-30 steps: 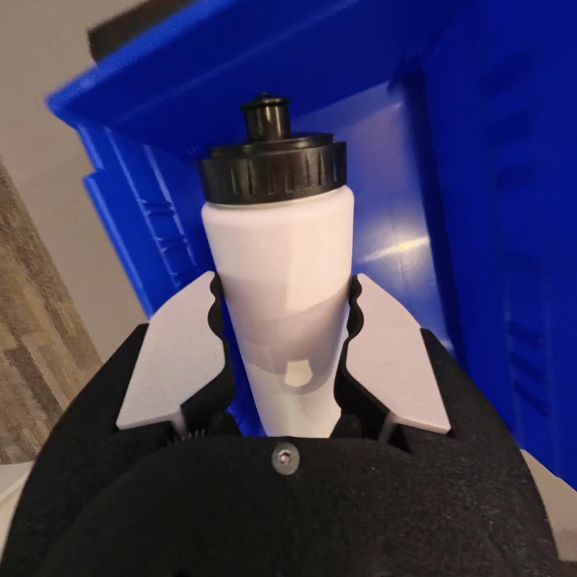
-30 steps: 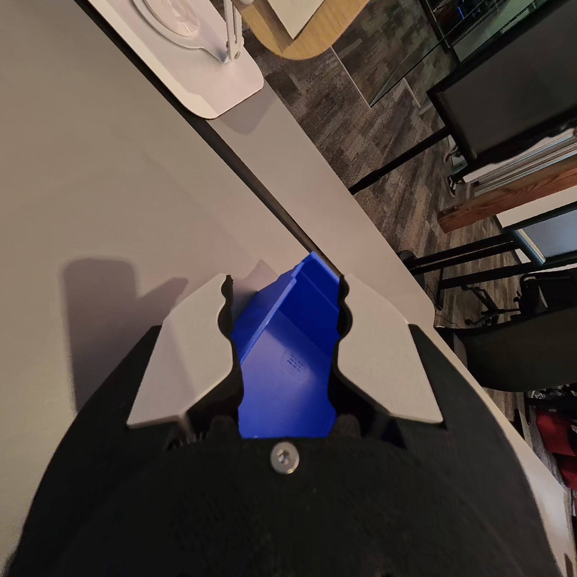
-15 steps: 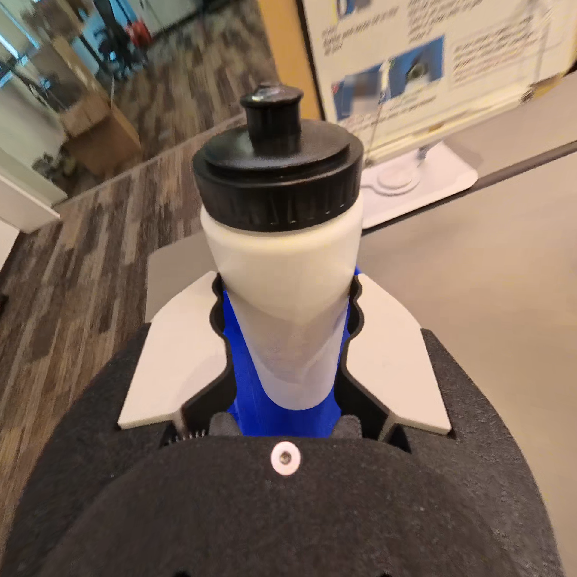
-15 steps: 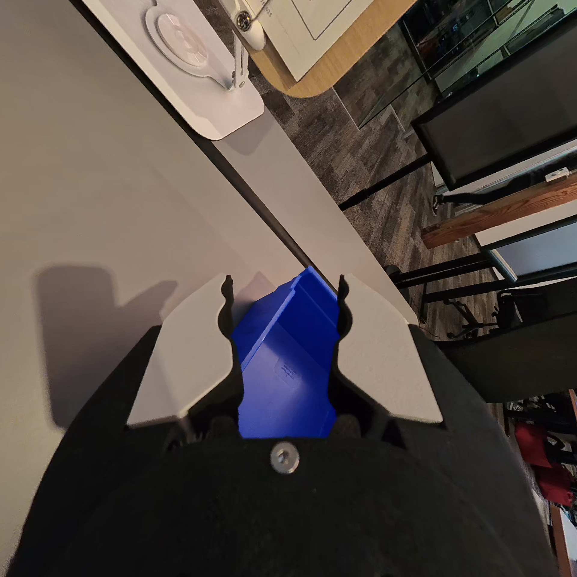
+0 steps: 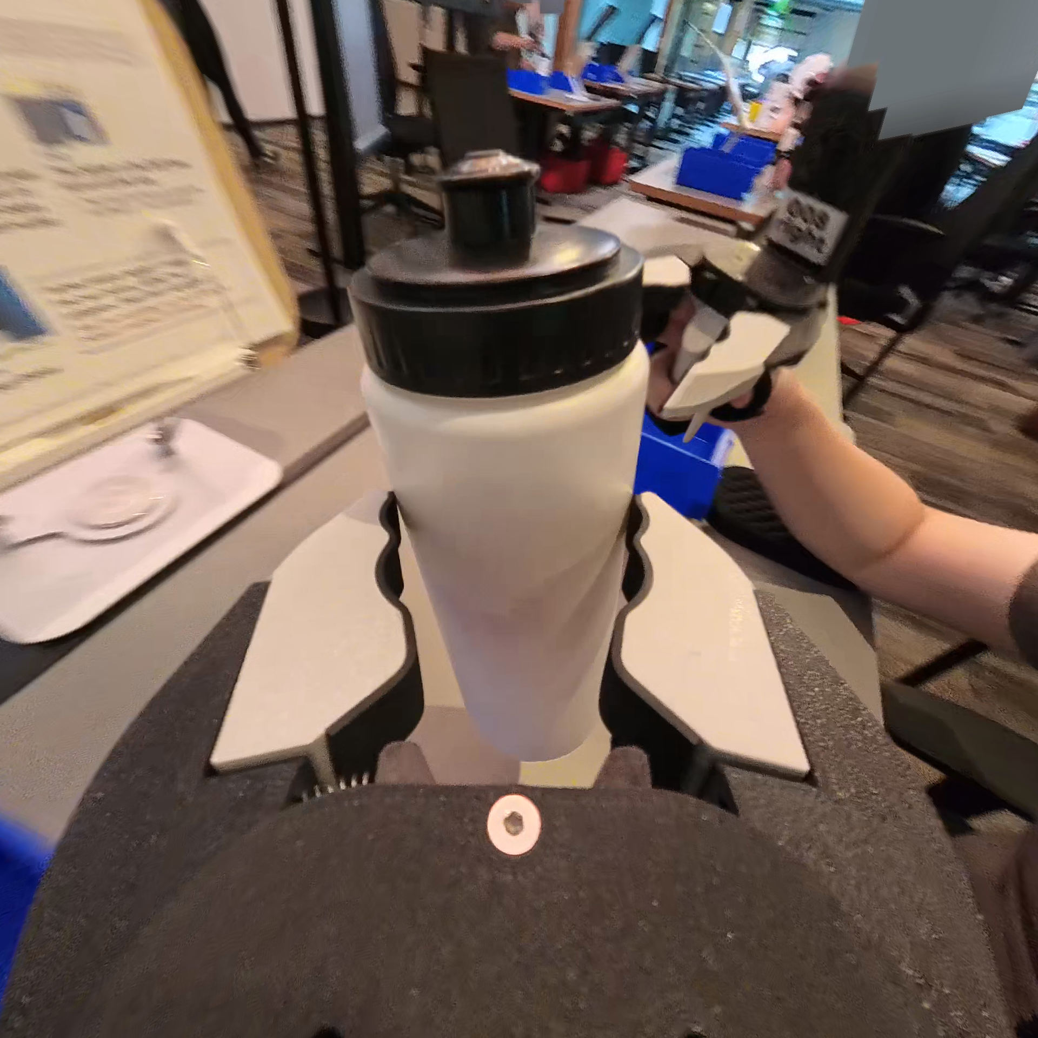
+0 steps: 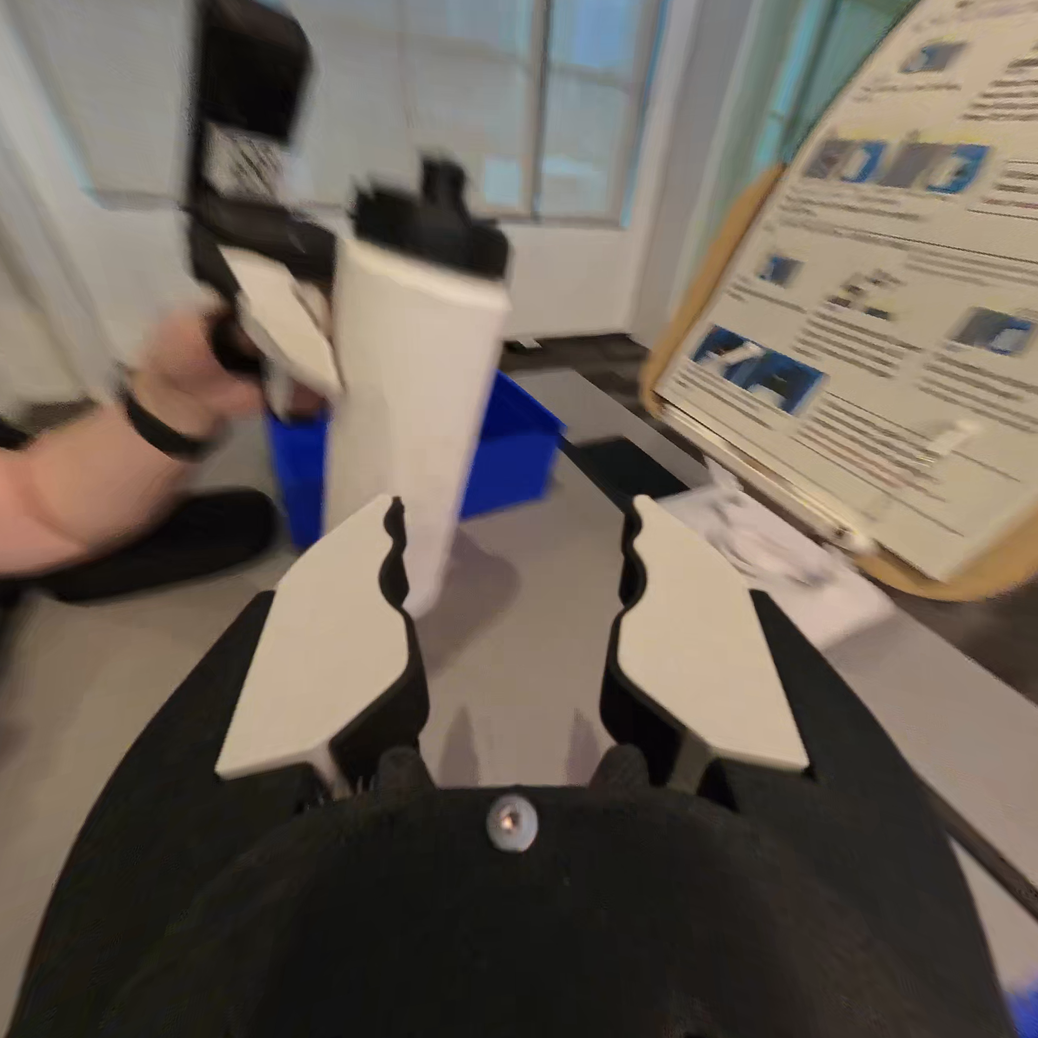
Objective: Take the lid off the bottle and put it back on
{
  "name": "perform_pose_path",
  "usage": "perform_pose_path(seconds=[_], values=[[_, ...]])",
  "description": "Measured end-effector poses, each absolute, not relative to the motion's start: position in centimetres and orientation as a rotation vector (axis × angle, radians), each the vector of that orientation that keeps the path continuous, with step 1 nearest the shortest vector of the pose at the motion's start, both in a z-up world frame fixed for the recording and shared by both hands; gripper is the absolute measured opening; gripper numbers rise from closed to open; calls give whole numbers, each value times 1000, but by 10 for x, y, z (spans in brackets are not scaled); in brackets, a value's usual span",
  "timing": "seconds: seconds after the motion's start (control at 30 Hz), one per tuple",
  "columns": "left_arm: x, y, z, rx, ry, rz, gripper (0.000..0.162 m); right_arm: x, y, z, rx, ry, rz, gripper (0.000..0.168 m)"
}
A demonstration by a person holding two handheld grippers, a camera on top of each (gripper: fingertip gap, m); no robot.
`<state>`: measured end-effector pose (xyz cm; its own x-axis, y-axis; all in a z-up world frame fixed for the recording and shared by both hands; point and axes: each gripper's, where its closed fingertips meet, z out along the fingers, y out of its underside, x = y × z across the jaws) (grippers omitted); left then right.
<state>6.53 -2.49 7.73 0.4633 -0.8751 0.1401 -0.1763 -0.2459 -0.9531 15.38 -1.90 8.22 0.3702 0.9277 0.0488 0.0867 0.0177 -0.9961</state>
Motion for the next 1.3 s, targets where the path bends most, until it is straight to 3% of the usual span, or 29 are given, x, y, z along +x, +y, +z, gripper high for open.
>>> perform_pose_path(seconds=[0.17,0.57,0.67,0.9,1.3], values=[[116,-37,33,-1705,1051,-874,77,129,-27,61,-1492,-1016,1023,89],[140,-27,-27,-1694,1004,-836,82,118,-24,8,-1539,-1258,853,80],[140,-22,-26,-1612,952,-762,94,119,-27,7,-1523,-1287,852,80],[147,-30,-25,-1417,931,-608,84,129,-30,3,-1565,-1342,839,80],[155,-31,-31,-1528,845,-859,83,132,-32,0,-1574,-1370,866,80]])
